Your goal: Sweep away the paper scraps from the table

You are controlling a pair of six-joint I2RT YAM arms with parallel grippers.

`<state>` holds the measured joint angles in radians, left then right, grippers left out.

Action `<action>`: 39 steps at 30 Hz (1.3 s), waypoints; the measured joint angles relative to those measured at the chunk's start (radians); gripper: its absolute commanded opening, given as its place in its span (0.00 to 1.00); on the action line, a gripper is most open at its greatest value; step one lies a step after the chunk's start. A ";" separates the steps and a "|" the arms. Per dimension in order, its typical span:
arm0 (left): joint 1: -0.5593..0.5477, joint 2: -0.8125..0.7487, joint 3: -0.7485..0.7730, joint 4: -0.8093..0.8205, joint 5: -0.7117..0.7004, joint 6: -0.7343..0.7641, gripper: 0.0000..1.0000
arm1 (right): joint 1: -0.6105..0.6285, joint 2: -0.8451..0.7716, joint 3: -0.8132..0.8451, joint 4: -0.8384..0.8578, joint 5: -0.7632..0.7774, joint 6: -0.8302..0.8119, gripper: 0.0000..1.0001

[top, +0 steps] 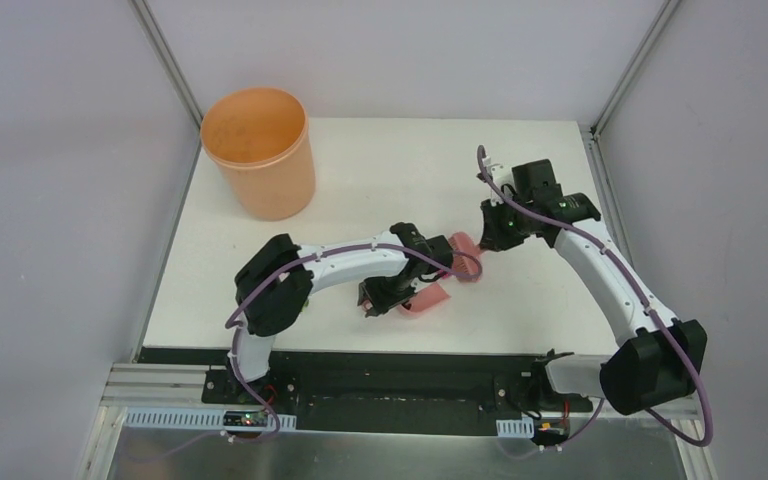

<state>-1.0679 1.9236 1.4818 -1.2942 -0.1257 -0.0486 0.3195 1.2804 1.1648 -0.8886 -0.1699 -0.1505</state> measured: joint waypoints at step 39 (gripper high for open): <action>-0.039 -0.453 -0.286 -0.186 -0.009 -0.372 0.00 | -0.085 -0.173 -0.019 0.056 -0.280 0.080 0.00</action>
<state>-1.1069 1.4704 1.1961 -1.4803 -0.1349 -0.4210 0.2348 1.1076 1.1458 -0.8330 -0.4503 -0.0704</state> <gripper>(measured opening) 0.294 0.084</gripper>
